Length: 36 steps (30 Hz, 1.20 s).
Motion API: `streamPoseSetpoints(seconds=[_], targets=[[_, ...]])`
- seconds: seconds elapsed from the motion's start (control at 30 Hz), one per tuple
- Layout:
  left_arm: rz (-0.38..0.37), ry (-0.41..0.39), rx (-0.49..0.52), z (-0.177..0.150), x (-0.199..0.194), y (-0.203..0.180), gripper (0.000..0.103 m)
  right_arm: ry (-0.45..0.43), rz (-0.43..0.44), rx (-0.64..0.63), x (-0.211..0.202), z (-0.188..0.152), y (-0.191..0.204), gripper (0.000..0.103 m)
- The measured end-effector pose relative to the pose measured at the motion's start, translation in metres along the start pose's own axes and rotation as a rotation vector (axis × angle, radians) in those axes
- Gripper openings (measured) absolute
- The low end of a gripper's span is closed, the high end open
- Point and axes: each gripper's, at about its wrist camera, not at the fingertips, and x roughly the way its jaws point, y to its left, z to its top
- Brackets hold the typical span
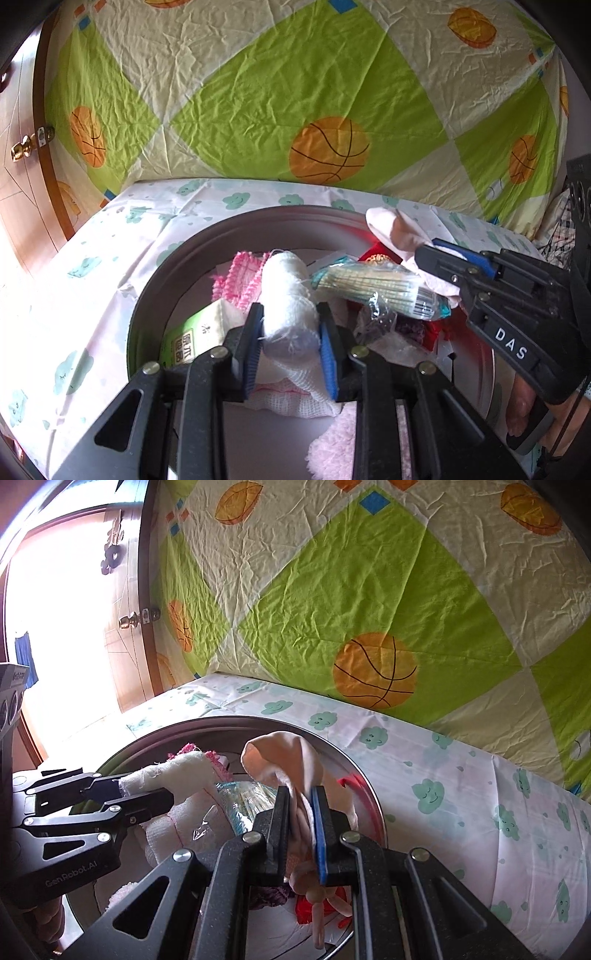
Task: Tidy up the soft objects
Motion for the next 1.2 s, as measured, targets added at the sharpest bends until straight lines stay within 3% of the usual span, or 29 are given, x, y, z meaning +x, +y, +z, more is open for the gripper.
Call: streamPoseSetpoints(seconds=[0.1, 0.17, 0.23, 0.3, 0.73, 1.2], targets=[[0.006, 0.006, 0.007, 0.0, 0.001, 0.0, 0.029, 0.013, 0.02, -0.006, 0.001, 0.0, 0.001, 0.017], [0.017, 0.006, 0.01, -0.001, 0.001, 0.0, 0.042, 0.021, 0.026, -0.011, 0.0, -0.002, 0.003, 0.033], [0.038, -0.001, 0.016, -0.001, -0.002, 0.0, 0.069, -0.001, 0.037, -0.003, -0.008, -0.005, 0.003, 0.064], [0.055, -0.03, 0.013, -0.002, -0.01, 0.001, 0.074, -0.039, 0.032, 0.01, -0.019, -0.009, 0.002, 0.073], [0.085, -0.114, -0.001, -0.008, -0.046, 0.002, 0.099, -0.121, 0.037, 0.097, -0.07, -0.03, -0.01, 0.078], [0.082, -0.145, -0.032, -0.026, -0.074, -0.008, 0.102, -0.169, 0.044, 0.155, -0.105, -0.045, -0.002, 0.079]])
